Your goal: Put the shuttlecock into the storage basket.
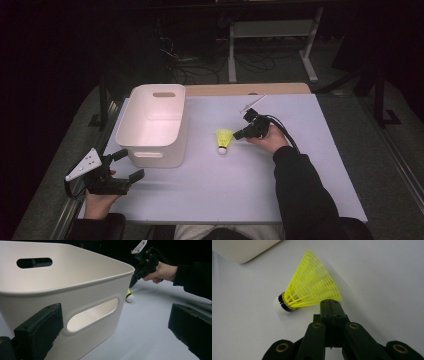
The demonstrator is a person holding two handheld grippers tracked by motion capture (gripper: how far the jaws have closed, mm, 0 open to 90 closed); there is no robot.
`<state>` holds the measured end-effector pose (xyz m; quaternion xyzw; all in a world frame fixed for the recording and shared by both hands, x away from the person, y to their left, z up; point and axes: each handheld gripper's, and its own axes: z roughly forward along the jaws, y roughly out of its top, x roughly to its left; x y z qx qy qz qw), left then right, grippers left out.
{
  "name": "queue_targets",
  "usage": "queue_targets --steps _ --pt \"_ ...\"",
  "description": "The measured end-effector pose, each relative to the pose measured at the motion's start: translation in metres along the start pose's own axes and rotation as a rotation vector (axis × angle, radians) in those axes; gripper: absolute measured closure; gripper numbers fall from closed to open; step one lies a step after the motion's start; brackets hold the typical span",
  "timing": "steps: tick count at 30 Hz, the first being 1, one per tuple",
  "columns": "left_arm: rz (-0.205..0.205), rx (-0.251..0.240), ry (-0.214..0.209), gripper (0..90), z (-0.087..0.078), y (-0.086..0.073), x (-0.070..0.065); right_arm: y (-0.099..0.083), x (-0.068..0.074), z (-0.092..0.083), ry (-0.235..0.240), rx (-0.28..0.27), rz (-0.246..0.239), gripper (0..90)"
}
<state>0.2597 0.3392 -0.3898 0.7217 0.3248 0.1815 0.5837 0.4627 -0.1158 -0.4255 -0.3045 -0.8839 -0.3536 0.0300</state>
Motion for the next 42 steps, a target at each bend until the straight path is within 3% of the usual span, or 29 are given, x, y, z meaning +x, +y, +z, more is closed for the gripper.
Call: queue_targets --steps 11,42 --pt "-0.001 0.001 0.003 0.0 0.0 0.0 0.0 0.009 0.0 0.009 0.03 0.003 -0.008 88.7" --pt "0.0 0.001 0.002 0.0 0.0 0.0 0.0 0.034 0.016 0.033 0.038 0.049 -0.056 88.8"
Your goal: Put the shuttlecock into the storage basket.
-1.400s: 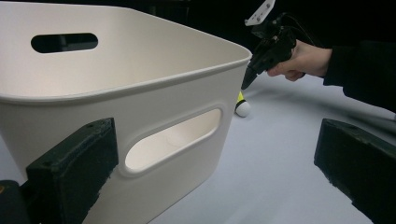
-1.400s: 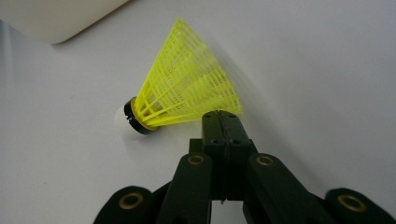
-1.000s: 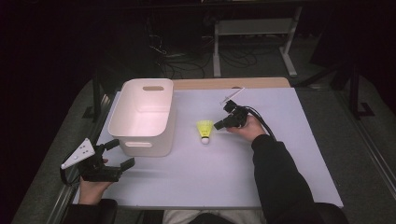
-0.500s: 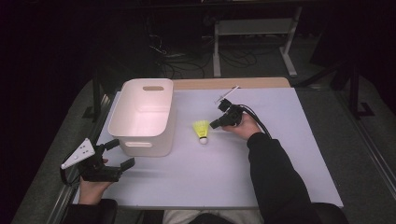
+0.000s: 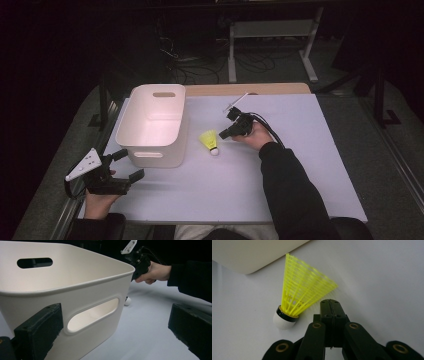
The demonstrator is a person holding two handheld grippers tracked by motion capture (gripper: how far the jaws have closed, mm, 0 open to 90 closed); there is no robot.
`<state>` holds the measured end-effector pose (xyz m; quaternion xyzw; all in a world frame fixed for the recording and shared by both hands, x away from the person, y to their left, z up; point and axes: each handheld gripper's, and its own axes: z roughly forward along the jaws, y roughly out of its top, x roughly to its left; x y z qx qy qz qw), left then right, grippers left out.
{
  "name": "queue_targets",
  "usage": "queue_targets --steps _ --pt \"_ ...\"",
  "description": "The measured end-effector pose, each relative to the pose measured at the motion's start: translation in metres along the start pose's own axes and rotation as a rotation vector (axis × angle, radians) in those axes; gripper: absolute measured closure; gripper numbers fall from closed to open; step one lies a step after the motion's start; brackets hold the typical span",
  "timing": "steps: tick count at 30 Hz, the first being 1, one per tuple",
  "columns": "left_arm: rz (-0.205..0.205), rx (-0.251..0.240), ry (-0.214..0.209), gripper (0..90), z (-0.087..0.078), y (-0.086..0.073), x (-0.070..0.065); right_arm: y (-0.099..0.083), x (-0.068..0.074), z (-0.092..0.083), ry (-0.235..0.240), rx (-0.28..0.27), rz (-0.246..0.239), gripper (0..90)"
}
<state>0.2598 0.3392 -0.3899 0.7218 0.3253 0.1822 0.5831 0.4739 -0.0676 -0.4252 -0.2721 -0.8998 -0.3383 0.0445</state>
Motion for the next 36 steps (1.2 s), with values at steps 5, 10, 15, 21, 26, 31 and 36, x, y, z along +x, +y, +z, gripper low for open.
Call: queue_targets --steps 5,10,15,21,26,31,36 --pt "0.001 -0.001 0.0 0.0 0.0 0.0 0.0 0.0 0.001 0.004 0.002 0.007 -0.007 88.7" --pt "0.0 -0.001 0.0 0.0 0.0 0.0 0.0 0.0 0.003 0.004 0.004 0.001 -0.01 88.7" --pt "0.0 -0.001 0.001 0.0 0.0 0.0 0.0 0.001 0.004 0.001 0.002 -0.003 -0.01 88.7" --pt "0.001 -0.001 0.001 0.0 0.0 0.0 0.0 0.001 0.005 -0.001 0.003 -0.009 -0.013 88.7" --pt "0.002 -0.002 0.001 0.0 0.0 0.0 0.0 0.001 0.01 -0.005 0.007 -0.014 -0.017 88.7" --pt "0.002 -0.002 0.0 0.0 0.0 0.0 0.0 0.002 0.014 -0.01 0.006 -0.023 -0.041 88.6" --pt "0.001 -0.003 0.002 0.0 0.0 0.0 0.0 0.002 0.019 -0.019 0.01 -0.031 -0.053 88.6"
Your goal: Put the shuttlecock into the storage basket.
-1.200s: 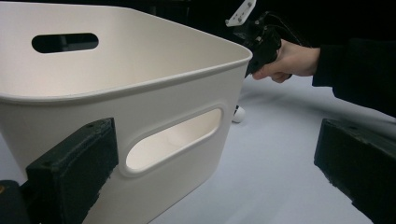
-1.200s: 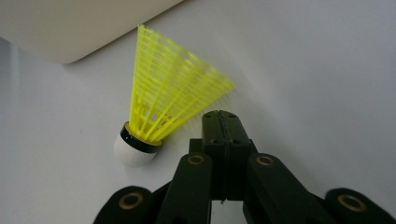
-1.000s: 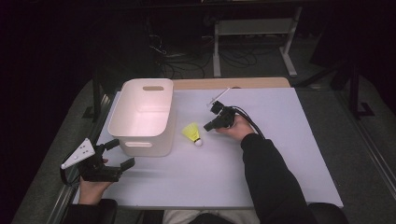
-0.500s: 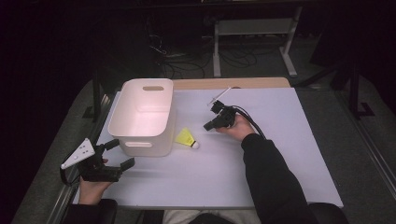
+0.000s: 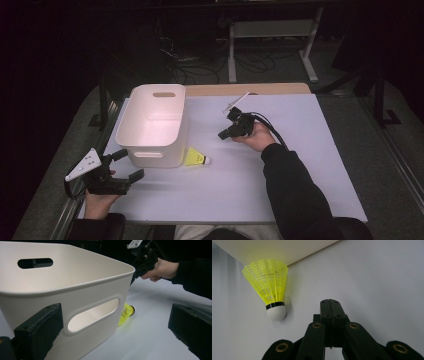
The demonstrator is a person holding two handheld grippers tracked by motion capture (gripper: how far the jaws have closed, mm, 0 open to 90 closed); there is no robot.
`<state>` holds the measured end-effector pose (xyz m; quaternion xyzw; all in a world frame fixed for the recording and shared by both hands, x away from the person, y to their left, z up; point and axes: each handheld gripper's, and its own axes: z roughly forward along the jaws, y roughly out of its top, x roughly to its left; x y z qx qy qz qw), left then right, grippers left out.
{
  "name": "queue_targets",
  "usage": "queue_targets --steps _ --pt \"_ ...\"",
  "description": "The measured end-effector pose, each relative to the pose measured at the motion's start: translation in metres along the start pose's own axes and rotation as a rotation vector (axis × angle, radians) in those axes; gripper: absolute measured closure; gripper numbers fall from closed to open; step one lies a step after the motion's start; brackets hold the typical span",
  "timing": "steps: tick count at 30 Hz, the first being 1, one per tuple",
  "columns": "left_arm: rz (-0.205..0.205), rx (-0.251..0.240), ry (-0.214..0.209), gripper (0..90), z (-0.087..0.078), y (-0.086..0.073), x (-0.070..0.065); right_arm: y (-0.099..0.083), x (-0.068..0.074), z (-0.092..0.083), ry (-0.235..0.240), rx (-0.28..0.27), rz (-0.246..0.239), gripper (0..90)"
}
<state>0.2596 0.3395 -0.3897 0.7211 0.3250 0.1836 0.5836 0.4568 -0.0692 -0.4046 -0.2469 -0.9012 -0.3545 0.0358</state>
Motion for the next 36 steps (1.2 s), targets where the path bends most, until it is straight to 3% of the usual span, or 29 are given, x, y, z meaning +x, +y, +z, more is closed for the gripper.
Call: queue_targets --steps 19,36 --pt "0.0 0.0 0.001 0.0 0.0 0.0 0.0 -0.002 0.038 -0.017 0.036 -0.014 -0.114 88.6" --pt "-0.003 -0.003 0.002 0.0 0.0 0.0 0.0 -0.006 0.056 -0.016 0.061 -0.001 -0.146 86.1"
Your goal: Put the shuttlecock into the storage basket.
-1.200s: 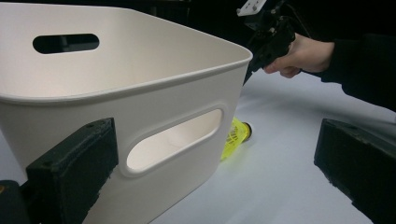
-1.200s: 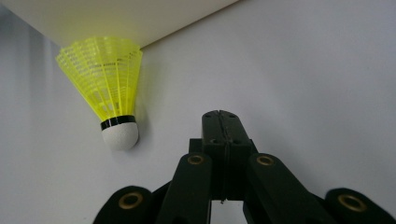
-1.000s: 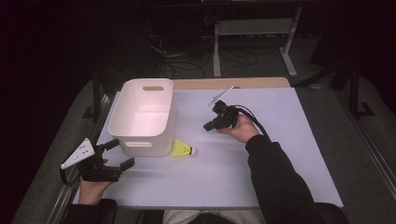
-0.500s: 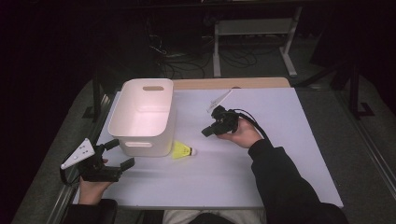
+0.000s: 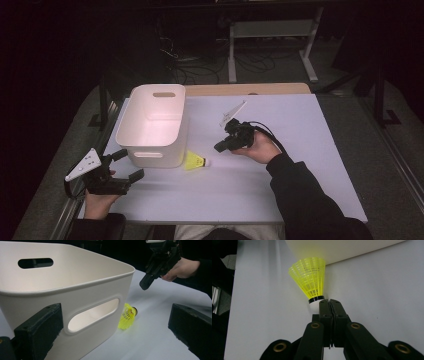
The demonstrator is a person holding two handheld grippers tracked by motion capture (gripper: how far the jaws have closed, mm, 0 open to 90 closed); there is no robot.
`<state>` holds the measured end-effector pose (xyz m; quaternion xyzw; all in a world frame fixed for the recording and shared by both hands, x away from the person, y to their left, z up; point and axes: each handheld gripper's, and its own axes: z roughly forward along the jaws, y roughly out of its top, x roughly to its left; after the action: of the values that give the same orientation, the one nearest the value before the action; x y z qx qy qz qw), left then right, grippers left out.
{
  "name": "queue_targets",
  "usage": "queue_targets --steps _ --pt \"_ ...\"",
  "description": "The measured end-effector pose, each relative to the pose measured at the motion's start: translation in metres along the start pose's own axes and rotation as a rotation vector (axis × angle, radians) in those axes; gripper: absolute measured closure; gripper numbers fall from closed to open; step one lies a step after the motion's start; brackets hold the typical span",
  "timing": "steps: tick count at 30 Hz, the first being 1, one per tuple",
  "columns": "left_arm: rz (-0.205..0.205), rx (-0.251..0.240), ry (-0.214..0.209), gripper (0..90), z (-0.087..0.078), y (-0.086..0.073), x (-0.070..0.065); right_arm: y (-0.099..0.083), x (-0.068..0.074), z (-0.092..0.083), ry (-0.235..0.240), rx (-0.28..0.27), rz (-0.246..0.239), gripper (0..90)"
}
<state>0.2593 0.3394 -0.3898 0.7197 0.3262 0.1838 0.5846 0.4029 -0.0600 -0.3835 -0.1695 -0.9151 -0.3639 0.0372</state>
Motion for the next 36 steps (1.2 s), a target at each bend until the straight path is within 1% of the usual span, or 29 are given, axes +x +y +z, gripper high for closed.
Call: queue_targets --steps 3,7,10,13,15,18,22,24,25,27,32,35,36 --pt "0.001 0.002 -0.001 0.0 0.0 0.0 0.0 0.001 0.002 0.0 0.004 0.001 -0.006 82.6" --pt "0.003 0.002 -0.002 0.0 0.0 0.0 0.0 0.002 0.004 0.0 0.001 0.005 -0.026 75.0" --pt "0.001 0.0 -0.002 0.0 0.0 0.0 0.0 0.002 0.004 0.0 0.01 0.006 -0.032 66.7" --pt "-0.001 -0.001 -0.001 0.0 0.0 0.0 0.0 0.003 0.005 0.001 0.023 0.021 -0.036 55.1" --pt "0.0 0.0 -0.002 0.0 0.0 0.0 0.0 0.004 0.005 0.003 0.022 0.036 -0.039 47.4" --pt "0.0 0.0 -0.002 0.0 0.0 0.0 0.0 0.005 0.005 0.004 0.039 0.042 -0.04 38.1" --pt "-0.001 -0.001 -0.002 0.0 0.0 0.0 0.0 0.007 0.006 0.007 0.029 0.053 -0.045 22.7" --pt "-0.002 -0.002 -0.003 0.0 0.0 0.0 0.0 0.009 0.006 0.009 0.018 0.061 -0.06 14.9" --pt "-0.002 -0.002 -0.002 0.0 0.0 0.0 0.0 0.01 0.007 0.009 0.014 0.064 -0.063 12.7" --pt "-0.002 -0.002 -0.003 0.0 0.0 0.0 0.0 0.012 0.007 0.01 0.022 0.061 -0.069 11.3" --pt "-0.002 -0.001 -0.003 0.0 0.0 0.0 0.0 0.016 0.008 0.017 0.025 0.079 -0.085 0.0" --pt "-0.001 -0.001 -0.003 0.0 0.0 0.0 0.0 0.017 0.008 0.021 0.018 0.09 -0.097 0.0" --pt "-0.001 -0.001 -0.003 0.0 0.0 0.0 0.0 0.017 0.008 0.023 0.005 0.092 -0.1 0.0"
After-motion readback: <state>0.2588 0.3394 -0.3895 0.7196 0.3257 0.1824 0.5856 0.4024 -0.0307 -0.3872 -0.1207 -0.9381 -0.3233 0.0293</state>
